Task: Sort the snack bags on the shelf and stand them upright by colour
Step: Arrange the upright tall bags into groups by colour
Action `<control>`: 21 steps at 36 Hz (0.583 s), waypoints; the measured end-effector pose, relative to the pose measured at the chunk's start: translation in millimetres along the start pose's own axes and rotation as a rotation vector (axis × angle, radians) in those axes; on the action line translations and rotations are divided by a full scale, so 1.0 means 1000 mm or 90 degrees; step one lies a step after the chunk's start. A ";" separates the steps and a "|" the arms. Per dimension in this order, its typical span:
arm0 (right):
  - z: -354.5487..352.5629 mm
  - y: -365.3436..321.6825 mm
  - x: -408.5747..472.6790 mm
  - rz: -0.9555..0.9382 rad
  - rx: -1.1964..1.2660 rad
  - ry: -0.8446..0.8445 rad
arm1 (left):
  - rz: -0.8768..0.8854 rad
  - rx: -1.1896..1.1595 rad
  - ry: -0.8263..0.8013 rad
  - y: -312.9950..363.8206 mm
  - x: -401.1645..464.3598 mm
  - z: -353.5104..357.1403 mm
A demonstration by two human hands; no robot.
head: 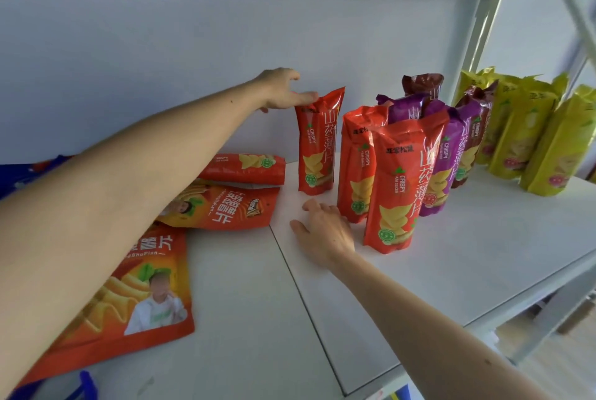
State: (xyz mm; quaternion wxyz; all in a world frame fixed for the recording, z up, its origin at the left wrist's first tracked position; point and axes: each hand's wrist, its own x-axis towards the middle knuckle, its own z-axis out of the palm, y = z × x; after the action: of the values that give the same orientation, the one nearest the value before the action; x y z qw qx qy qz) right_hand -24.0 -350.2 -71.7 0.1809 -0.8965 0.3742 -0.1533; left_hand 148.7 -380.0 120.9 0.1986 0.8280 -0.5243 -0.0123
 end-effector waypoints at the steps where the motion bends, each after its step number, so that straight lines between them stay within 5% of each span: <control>1: 0.000 0.000 0.000 0.001 -0.001 0.000 | -0.009 -0.008 0.008 -0.008 -0.001 -0.004; 6: 0.000 -0.006 0.003 0.002 0.005 0.004 | -0.098 0.032 -0.028 -0.073 -0.016 -0.017; 13: 0.002 -0.015 0.006 -0.013 0.016 0.011 | -0.146 0.195 -0.226 -0.150 -0.044 0.006; 21: 0.004 -0.015 0.007 -0.012 0.031 0.004 | -0.098 0.241 -0.241 -0.173 -0.039 0.036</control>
State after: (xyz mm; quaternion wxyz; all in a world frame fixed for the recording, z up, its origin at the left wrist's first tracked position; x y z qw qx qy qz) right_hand -8.1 -344.8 -68.0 0.2005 -0.8947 0.3626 -0.1668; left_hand 272.0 -293.3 21.0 -0.0629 0.8706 -0.4807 -0.0836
